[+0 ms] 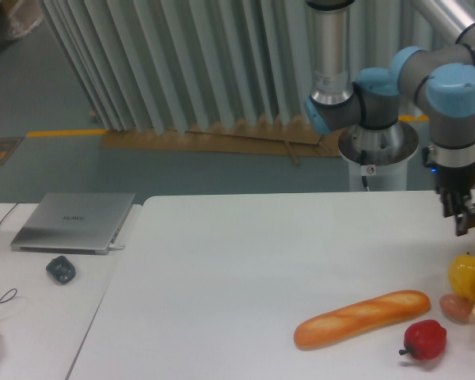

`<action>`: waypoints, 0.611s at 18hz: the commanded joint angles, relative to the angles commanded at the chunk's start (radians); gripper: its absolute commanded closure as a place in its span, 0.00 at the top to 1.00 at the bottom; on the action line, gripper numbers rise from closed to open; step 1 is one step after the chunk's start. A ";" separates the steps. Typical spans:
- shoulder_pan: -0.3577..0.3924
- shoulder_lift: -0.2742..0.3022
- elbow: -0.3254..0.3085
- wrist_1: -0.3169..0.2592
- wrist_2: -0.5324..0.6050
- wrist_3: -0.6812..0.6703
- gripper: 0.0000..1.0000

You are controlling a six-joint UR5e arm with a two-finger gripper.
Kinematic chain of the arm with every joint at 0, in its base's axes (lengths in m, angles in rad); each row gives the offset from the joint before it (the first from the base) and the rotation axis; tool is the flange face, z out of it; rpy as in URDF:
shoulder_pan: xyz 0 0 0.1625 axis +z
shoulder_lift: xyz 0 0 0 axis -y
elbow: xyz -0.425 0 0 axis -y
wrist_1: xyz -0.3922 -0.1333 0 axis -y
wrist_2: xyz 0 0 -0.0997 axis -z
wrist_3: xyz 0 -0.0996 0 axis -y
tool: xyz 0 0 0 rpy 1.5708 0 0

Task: Place the green pepper in a basket

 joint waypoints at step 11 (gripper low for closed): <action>0.172 -0.054 0.018 0.034 -0.005 0.241 0.57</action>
